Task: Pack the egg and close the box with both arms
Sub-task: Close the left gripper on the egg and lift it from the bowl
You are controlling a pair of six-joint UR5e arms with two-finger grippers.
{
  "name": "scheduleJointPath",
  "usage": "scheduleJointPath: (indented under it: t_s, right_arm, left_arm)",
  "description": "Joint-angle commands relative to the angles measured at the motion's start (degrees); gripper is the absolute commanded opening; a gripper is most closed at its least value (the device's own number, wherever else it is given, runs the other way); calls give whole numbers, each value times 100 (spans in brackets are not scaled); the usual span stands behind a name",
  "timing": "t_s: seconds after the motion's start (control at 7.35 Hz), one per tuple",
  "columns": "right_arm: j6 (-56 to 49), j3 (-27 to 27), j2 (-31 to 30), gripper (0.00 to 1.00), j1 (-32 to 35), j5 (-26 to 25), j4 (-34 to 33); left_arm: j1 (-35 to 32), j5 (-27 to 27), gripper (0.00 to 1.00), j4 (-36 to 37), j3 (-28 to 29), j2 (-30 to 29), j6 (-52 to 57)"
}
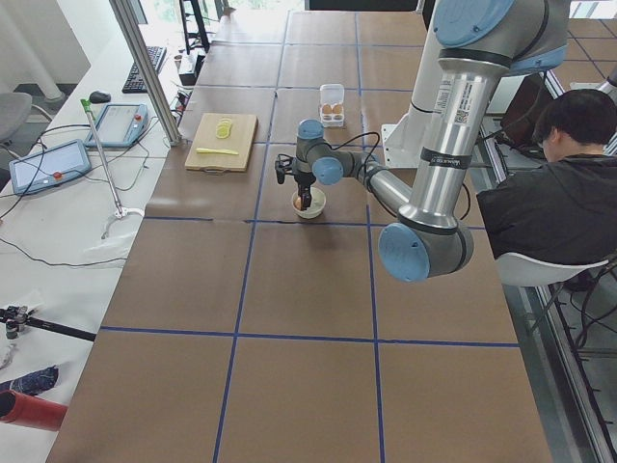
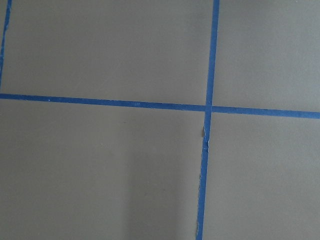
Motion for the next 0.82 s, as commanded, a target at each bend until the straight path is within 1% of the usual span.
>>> scheduleJointPath:
  t_s: [0.0, 0.68]
  right_arm:
    - [0, -7, -3, 100, 0, 1, -3]
    - [0, -16, -3, 100, 9, 1, -3]
  left_arm:
    - [-48, 134, 73, 124, 7, -14, 16]
    - [4, 152, 75, 115, 324, -234, 16]
